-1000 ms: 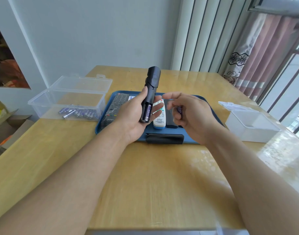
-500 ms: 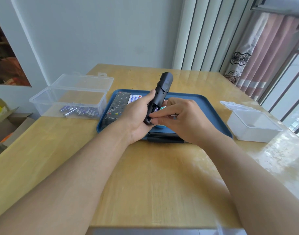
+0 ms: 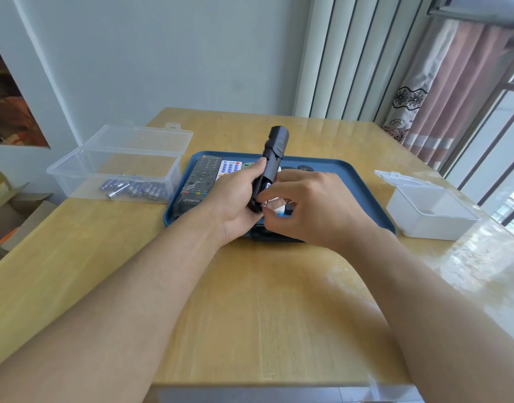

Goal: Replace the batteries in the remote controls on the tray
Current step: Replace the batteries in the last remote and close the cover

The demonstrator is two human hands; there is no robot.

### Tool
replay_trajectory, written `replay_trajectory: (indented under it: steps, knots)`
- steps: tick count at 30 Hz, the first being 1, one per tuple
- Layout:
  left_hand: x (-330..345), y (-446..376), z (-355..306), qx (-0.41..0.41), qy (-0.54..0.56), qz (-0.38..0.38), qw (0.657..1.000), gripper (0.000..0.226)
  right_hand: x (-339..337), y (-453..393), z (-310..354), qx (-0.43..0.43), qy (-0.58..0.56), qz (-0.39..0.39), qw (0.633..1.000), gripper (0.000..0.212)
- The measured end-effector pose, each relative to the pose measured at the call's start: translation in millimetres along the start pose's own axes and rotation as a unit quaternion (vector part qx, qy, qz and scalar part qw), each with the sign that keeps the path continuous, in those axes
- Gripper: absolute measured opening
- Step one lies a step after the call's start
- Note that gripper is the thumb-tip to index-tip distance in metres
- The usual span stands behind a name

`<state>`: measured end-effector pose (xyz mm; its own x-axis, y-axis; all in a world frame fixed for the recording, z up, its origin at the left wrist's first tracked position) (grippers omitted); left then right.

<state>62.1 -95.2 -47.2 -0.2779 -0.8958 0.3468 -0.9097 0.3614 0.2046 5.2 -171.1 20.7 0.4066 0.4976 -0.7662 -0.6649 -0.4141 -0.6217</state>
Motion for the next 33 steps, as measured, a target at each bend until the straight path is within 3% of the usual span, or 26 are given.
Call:
replay_trajectory:
  steps: [6,12,16,18,20,22,25,27,29,31,33]
  knots:
    - [-4.4,-1.3,0.9,-0.022,0.015,-0.008,1.0,0.035,2.9,0.8,-0.2,-0.008,-0.031,-0.003,0.999,0.021]
    - [-4.7,-0.7,3.9,-0.049,-0.002,0.016,0.999,0.043,15.2,1.8,-16.3,0.026,-0.1,0.065,0.992,0.023]
    - [-1.5,-1.2,6.3,-0.06,0.005,0.04,0.997,0.038,16.4,0.7,-19.5,0.04,-0.128,0.056,0.989,0.019]
    - [-0.7,-2.5,6.5,-0.056,0.005,0.045,0.997,0.037,11.9,-0.4,-26.1,0.1,-0.213,0.026,0.972,0.015]
    - [-0.5,-4.9,6.5,-0.045,0.006,0.042,0.998,0.039,3.4,-1.4,-33.8,0.162,-0.313,-0.022,0.936,0.012]
    - [-1.5,-6.5,6.6,-0.037,0.021,0.027,0.999,0.039,-5.7,-0.9,-40.3,0.204,-0.429,-0.073,0.877,0.01]
    - [-6.7,-9.1,-2.1,-0.007,0.089,0.005,0.996,0.039,-4.8,2.9,-52.8,0.276,-0.588,-0.109,0.752,0.026]
    - [-13.9,-10.7,-9.6,0.021,0.134,-0.025,0.99,0.039,3.8,8.5,-59.0,0.327,-0.662,-0.116,0.665,0.025]
    - [-19.4,-7.0,-16.1,0.045,0.176,-0.05,0.982,0.037,15.7,14.6,-66.6,0.376,-0.696,-0.115,0.6,0.021]
    - [-24.5,-3.7,-22.4,0.056,0.206,-0.074,0.974,0.036,31.3,10.8,-74.3,0.421,-0.704,-0.086,0.565,0.02]
    - [-37.8,-1.6,-32.6,0.072,0.223,-0.111,0.966,0.033,43.8,-3.0,-75.1,0.465,-0.661,-0.02,0.589,0.021]
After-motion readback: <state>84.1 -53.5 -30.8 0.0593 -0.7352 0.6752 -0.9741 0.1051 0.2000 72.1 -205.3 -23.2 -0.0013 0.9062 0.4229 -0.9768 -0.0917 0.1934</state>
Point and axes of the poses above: each hand's wrist, its own y-axis away from the middle knuckle, its own x-axis out of the palm, z = x × y, the point moved 9 cm from there along -y, towards the middle knuckle, and after that the axes turned 8 degrees about -y, right-handed, at the moved point
